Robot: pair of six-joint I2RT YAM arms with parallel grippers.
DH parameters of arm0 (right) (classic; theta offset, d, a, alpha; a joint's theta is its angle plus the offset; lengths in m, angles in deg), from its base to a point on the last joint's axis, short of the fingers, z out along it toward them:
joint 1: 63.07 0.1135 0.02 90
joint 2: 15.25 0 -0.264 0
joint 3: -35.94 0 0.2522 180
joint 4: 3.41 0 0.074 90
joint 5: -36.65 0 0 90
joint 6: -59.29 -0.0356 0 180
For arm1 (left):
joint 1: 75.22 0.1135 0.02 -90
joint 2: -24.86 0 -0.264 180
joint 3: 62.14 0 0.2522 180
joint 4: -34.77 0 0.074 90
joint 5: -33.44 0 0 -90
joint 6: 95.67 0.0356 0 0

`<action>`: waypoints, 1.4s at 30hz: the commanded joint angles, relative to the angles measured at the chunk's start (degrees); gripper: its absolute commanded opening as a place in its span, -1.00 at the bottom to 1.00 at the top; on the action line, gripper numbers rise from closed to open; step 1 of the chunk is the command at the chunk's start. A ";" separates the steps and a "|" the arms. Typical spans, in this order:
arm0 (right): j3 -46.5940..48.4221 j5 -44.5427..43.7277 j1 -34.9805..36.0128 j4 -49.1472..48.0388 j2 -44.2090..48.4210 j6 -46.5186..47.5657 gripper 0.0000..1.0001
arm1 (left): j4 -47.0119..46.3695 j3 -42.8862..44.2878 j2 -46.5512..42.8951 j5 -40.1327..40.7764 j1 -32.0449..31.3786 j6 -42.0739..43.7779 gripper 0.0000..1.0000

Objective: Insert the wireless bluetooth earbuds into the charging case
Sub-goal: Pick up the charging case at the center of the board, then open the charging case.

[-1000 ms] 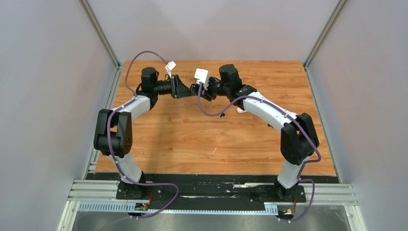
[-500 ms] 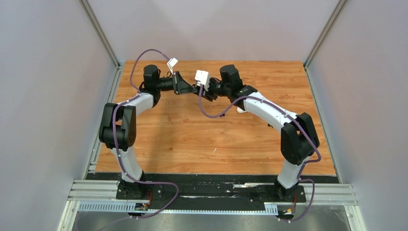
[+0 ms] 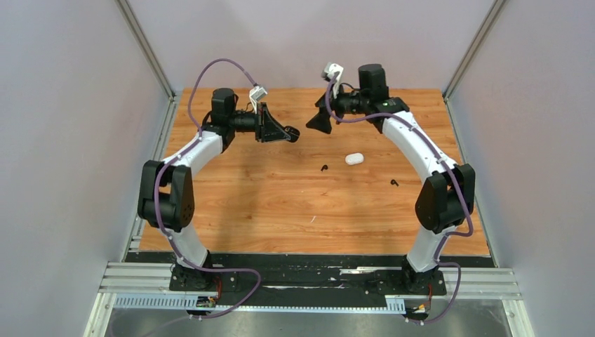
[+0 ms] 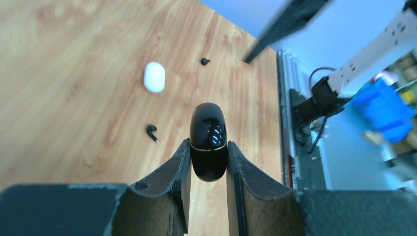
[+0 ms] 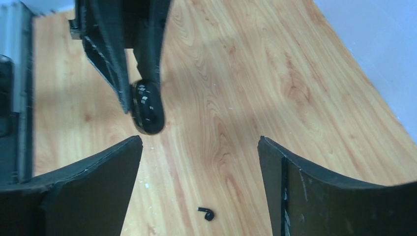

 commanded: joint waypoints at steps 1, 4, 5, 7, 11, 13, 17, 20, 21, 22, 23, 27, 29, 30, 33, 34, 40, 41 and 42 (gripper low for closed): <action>5.58 19.66 -2.42 6.63 -2.00 -9.11 0.90 | 33.00 8.25 -9.42 -0.07 -3.02 44.54 -1.00; 6.26 23.25 -1.82 7.47 -2.80 -8.54 1.00 | 30.80 6.96 -11.13 0.71 -3.61 44.24 -1.00; 6.44 23.42 -1.60 7.53 -3.14 -8.43 1.00 | 27.83 5.82 -11.99 0.81 -3.70 42.93 -1.00; 7.02 25.13 -1.32 7.64 -3.92 -8.10 1.00 | 25.40 5.35 -12.38 1.05 -3.92 41.38 -1.00; 8.62 26.39 -0.51 7.91 -5.38 -5.49 0.94 | 23.34 6.03 -11.80 0.80 -4.11 37.96 -1.00; 9.55 26.06 -0.11 8.02 -6.13 -5.26 0.83 | 22.50 6.25 -11.82 0.80 -4.37 37.09 -1.00; 10.02 25.99 0.29 8.10 -6.75 -4.79 0.74 | 22.60 7.15 -11.57 1.05 -4.83 36.61 -1.00; 10.40 24.93 0.46 7.93 -7.05 -4.60 0.60 | 22.61 7.65 -11.63 1.05 -5.19 36.49 -1.00; 10.64 24.30 0.47 7.73 -7.24 -5.01 0.52 | 22.57 7.90 -11.70 0.92 -5.37 36.46 -1.00; 10.91 23.53 0.34 7.50 -7.46 -5.56 0.43 | 22.65 8.07 -11.87 0.82 -5.46 36.68 -1.00; 11.10 22.92 0.12 6.96 -7.70 -6.61 0.34 | 22.90 8.25 -11.95 0.66 -5.63 37.04 -1.00; 11.29 22.58 -2.13 3.63 -7.81 -11.19 0.14 | 30.91 10.09 -12.25 1.22 -6.33 45.87 -1.00; 11.72 22.22 -2.81 3.58 -7.66 -11.23 0.12 | 33.79 10.57 -12.28 1.37 -6.48 48.62 -1.00; 11.84 22.21 -3.18 3.48 -7.64 -11.35 0.11 | 33.91 10.65 -12.36 1.40 -6.55 49.10 -1.00; 11.75 22.37 -3.42 3.29 -7.35 -11.75 0.09 | 34.02 10.73 -12.34 1.47 -6.66 49.05 -1.00; 11.45 22.46 -3.48 2.96 -7.18 -12.13 0.09 | 33.86 10.72 -12.31 1.54 -6.70 48.81 -1.00; 8.97 23.60 -3.16 1.76 -6.12 -13.58 0.03 | 28.61 9.11 -12.78 2.85 -6.75 42.79 -1.00; 8.71 23.65 -3.10 1.76 -5.99 -13.60 0.02 | 24.93 8.13 -12.93 3.15 -6.68 38.72 -1.00; 8.44 23.65 -3.06 1.74 -5.82 -13.60 0.01 | 22.85 7.62 -12.97 3.55 -6.64 36.30 -1.00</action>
